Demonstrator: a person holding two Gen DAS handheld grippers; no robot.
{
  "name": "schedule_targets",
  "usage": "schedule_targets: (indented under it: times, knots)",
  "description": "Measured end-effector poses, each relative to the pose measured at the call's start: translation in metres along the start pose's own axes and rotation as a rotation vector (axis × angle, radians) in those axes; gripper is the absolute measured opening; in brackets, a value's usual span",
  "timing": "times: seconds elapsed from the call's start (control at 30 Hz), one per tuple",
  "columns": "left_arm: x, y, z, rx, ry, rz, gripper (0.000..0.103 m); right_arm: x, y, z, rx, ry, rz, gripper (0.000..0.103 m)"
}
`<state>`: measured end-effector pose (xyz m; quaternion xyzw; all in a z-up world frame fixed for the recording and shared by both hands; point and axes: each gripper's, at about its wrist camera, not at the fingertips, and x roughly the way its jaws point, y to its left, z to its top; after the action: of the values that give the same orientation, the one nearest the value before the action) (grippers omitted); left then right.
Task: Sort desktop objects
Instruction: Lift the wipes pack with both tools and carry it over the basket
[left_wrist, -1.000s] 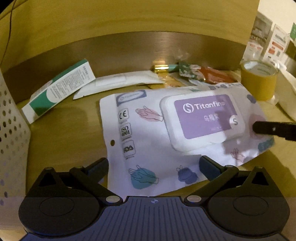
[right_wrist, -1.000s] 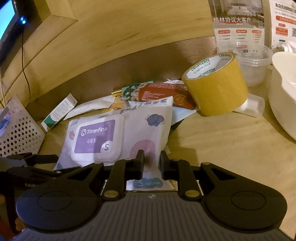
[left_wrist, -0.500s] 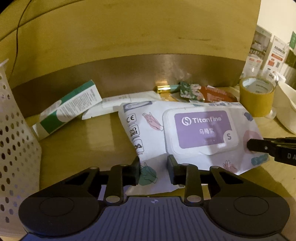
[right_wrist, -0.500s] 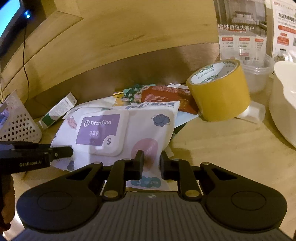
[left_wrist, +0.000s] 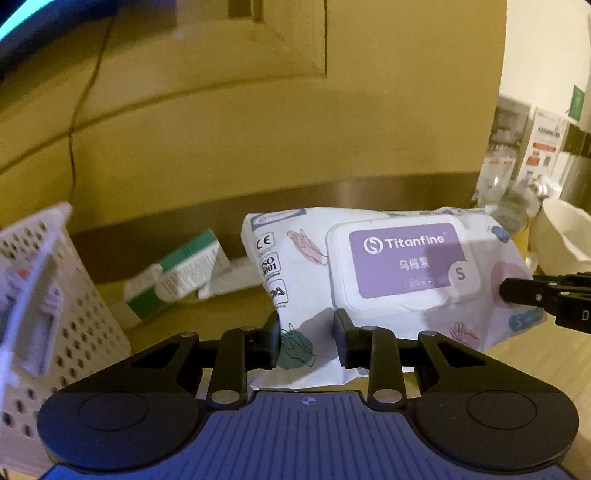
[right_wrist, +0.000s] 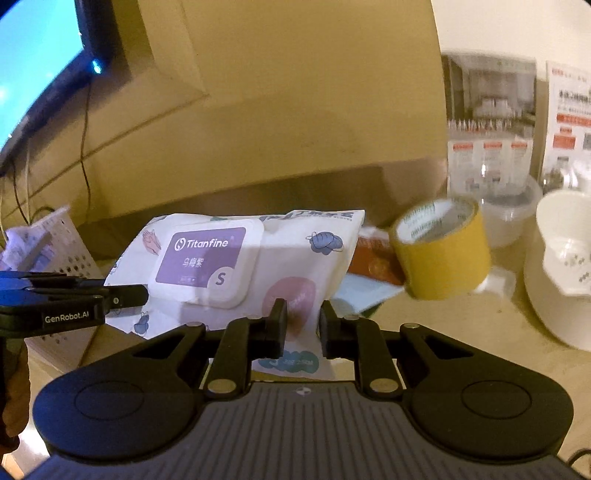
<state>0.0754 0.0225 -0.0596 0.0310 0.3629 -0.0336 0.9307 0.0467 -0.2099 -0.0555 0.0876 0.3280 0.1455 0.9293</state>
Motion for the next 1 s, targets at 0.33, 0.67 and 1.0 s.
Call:
schedule_targets:
  times: [0.33, 0.67, 1.0]
  knots:
    - [-0.057, 0.023, 0.022, -0.016, -0.095, 0.091, 0.029, -0.021, 0.037, 0.032, -0.054, -0.085, 0.073, 0.020]
    - [-0.130, 0.096, 0.020, -0.074, -0.184, 0.251, 0.030, -0.029, 0.124, 0.063, -0.143, -0.145, 0.230, 0.020]
    - [-0.176, 0.212, -0.010, -0.166, -0.149, 0.455, 0.039, 0.016, 0.254, 0.065, -0.217, -0.080, 0.401, 0.020]
